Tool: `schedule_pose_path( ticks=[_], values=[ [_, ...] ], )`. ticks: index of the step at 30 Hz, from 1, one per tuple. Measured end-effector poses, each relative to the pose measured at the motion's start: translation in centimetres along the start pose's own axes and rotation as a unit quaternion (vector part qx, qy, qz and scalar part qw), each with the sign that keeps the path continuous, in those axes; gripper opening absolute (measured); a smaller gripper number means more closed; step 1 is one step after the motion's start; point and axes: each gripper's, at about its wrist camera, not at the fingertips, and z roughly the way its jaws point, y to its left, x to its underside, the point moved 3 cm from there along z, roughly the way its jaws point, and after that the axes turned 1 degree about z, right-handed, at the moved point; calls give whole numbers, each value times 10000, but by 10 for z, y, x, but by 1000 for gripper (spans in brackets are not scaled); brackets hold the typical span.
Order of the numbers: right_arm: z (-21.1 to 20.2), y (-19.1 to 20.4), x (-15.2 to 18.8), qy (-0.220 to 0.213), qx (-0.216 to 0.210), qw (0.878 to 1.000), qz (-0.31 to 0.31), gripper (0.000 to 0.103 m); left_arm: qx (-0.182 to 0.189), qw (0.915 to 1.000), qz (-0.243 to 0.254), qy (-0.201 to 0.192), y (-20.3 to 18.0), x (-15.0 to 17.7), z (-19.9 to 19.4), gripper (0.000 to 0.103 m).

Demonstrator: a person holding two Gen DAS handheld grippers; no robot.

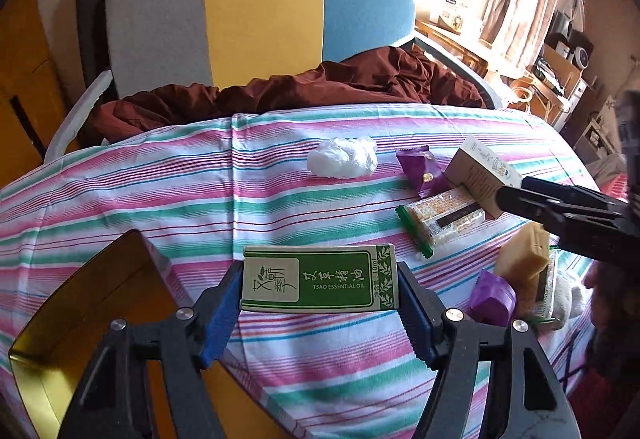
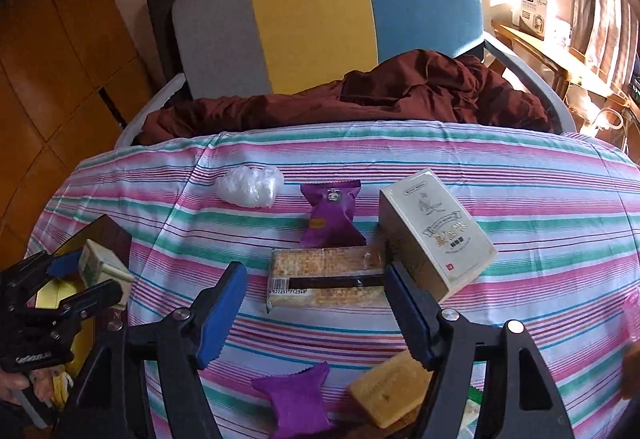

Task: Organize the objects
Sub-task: 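Place the green box in the tray with the left gripper while the right grasps a purple packet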

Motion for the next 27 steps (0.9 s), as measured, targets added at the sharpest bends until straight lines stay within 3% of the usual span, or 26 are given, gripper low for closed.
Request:
schedule_pose_path(
  ticks=[4,12,15,17,18,21,27],
  values=[
    [33,5,-17,280,85,9995,105,72,30,9996,-266,-130,16,11,-22,72],
    [88,-5,-37,705,691,9946,323,72,-19,9965,-778,-308,56,37,-58,72],
    [97,-7,-38,733,878,9931,242,61,-110,9948,-965,-313,72,47,-65,72],
    [99,-3,-38,750,972,9924,66,41,-164,9930,-1123,-313,83,55,-69,72],
    [100,-2,-38,761,991,9922,12,36,-204,9921,-1202,-302,89,60,-71,72],
    [101,3,-32,811,1040,9910,-218,35,-353,9888,-1422,-269,105,74,-78,72],
    [98,12,-20,864,1011,9901,-450,34,-997,9787,-1794,-44,161,116,-91,72]
  ],
)
